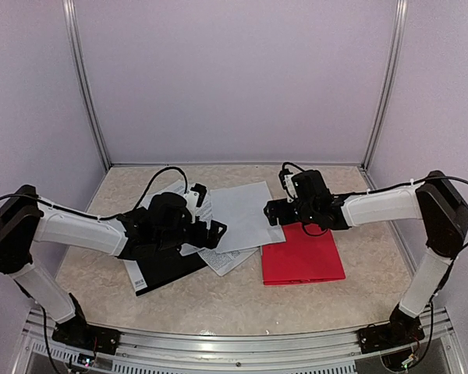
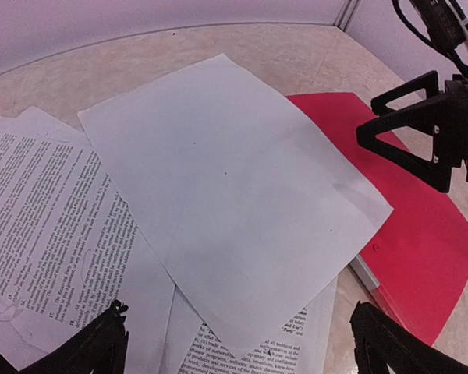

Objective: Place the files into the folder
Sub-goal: Move the file to the center of the board.

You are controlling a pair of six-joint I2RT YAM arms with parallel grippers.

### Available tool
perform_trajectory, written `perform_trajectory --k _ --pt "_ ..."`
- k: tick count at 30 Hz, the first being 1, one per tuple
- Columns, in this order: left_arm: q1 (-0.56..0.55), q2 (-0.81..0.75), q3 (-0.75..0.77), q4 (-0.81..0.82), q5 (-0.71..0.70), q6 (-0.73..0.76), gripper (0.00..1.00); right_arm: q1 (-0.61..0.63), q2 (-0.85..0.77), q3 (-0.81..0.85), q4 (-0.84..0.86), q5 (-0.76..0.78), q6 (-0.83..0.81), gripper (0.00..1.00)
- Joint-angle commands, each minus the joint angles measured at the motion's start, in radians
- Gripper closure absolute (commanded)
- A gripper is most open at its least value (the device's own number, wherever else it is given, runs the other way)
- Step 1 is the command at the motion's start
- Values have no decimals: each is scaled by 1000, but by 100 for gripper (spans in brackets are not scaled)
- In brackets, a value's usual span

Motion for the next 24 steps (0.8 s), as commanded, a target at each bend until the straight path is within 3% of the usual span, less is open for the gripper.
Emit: perform_trajectory --k 1,8,14,24 --pt "62 38 54 -61 58 -157 4 -59 77 40 71 -189 78 9" --pt "124 141 176 -144 94 -244 6 -108 170 104 105 -270 120 14" --pt "209 229 234 -147 209 -358 12 -151 240 147 126 -332 140 20" --pt "220 369 341 -174 243 -382 13 -171 335 203 117 -346 143 25"
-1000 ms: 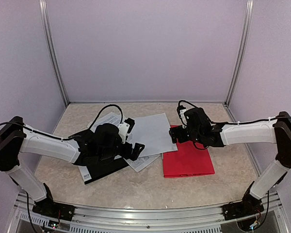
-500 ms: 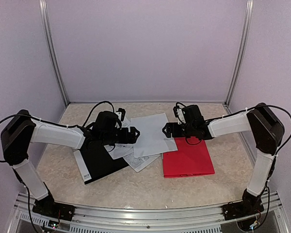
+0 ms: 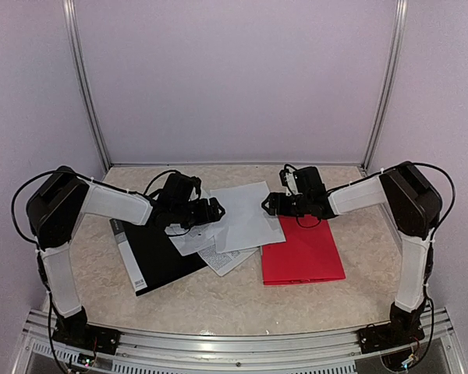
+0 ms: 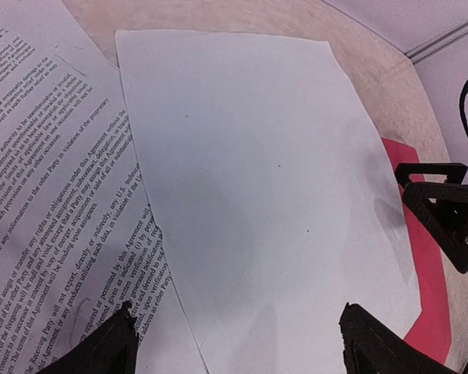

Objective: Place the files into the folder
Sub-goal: Move the file to the center of the board.

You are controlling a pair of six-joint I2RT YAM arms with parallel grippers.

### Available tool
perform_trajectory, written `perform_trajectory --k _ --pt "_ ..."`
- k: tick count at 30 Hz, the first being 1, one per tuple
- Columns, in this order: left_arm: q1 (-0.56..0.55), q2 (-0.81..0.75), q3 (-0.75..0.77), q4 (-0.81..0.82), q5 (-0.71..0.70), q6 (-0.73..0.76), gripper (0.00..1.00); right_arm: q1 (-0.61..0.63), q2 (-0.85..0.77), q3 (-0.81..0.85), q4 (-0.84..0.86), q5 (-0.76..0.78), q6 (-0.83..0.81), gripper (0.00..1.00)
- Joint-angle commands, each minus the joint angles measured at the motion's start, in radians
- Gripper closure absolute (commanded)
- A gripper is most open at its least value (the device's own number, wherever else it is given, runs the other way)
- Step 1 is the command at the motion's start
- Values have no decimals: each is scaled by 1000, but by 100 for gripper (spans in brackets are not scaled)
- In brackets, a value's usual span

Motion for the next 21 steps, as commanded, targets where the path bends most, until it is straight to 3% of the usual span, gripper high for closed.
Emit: perform_trajectory --k 1,11,21 --pt "-3 57 30 -24 33 -41 13 -10 60 38 10 -34 12 26" --pt "-20 89 9 -13 38 -74 15 -12 94 -5 115 -134 94 39" --pt "-33 -44 -98 -20 -75 -49 15 23 87 -24 173 -195 142 70"
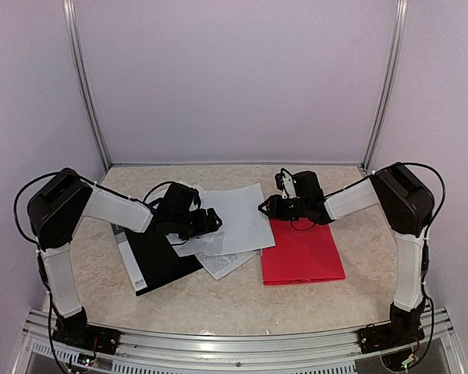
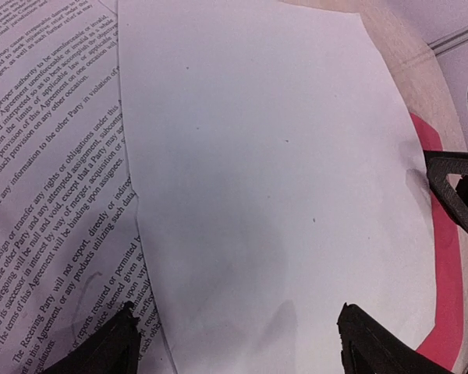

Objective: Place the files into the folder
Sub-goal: Move the file to the center of the board.

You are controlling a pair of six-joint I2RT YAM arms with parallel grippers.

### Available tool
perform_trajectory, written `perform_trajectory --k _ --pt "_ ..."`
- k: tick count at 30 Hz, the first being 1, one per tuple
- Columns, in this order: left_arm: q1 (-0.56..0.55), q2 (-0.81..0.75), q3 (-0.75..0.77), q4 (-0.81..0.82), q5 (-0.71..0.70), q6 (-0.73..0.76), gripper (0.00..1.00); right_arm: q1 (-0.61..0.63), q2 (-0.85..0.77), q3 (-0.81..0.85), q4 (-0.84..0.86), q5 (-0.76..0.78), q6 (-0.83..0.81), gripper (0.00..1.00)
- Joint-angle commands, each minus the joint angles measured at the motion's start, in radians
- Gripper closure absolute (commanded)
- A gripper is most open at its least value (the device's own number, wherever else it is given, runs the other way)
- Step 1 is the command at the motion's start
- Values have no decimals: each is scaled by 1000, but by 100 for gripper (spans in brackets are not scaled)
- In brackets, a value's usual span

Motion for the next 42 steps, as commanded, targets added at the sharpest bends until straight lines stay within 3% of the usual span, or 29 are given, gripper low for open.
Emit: perform_trajectory --k 1,8,17,19,27,34,39,42 --pt "-19 -92 -64 -43 -93 22 15 26 17 -14 26 -31 22 72" --pt "-72 -282 -160 -139 -312 48 14 102 57 60 -50 -5 -31 82" --pt "-102 -493 -206 -272 -455 81 12 200 110 184 -177 39 -107 82" --pt "-107 -522 -205 -287 -474 98 12 209 100 191 -207 54 -128 72" --pt "-132 -556 -201 -273 -493 164 2 224 -84 96 -314 252 -233 2" --pt "-178 -529 -205 -161 -433 235 1 224 -309 -73 -266 267 -296 1" --pt "-253 -459 -178 -47 -301 399 1 186 -486 -187 -336 431 -254 1" --pt "-314 -377 -102 -33 -234 537 1 97 -582 -291 -314 385 -208 1"
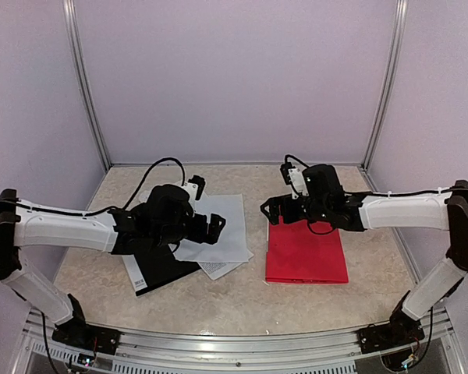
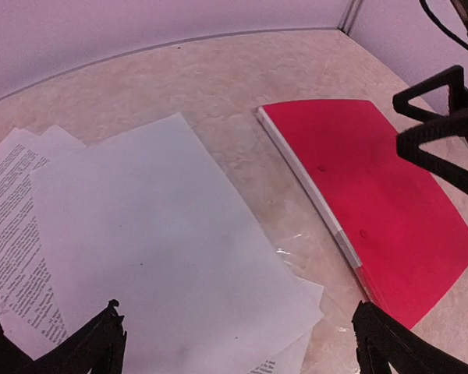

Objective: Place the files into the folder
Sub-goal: Move the file to the center of the board, then pick up the folder from the center of the board.

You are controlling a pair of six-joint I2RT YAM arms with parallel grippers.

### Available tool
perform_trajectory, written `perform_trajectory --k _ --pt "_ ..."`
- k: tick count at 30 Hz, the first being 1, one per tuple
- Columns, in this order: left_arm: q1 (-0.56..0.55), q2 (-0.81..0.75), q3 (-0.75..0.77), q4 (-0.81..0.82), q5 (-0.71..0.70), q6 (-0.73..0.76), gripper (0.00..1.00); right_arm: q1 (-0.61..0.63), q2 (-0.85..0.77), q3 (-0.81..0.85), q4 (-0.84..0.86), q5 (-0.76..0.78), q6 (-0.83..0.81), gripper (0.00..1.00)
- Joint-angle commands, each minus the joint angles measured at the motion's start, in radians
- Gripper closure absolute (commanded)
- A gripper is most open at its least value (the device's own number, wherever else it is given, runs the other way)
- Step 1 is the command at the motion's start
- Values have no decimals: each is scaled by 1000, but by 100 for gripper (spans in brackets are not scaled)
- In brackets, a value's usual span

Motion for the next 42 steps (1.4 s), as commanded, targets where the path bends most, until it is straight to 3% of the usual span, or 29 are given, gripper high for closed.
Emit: perform_trajectory --k 1,6,10,16,22,28,37,42 --pt "-91 150 120 61 135 256 1 -136 -131 -141 -21 17 64 1" --pt "-193 352 292 14 236 461 1 -257 -235 -243 -39 -25 63 1" --pt "-232 472 441 -77 320 529 1 -313 -270 -295 -55 -63 49 1" --pt "-266 604 572 -170 332 633 3 -351 -282 -353 -24 -105 47 1" --pt "-278 673 615 -214 323 697 5 -357 -263 -381 16 -129 53 1" --pt "-286 729 662 -235 228 748 12 -358 -229 -403 63 -156 69 1" --pt "-304 788 666 -121 75 811 29 -359 -227 -430 96 -173 80 1" --pt "-305 780 657 -95 79 793 33 -359 -231 -436 95 -174 80 1"
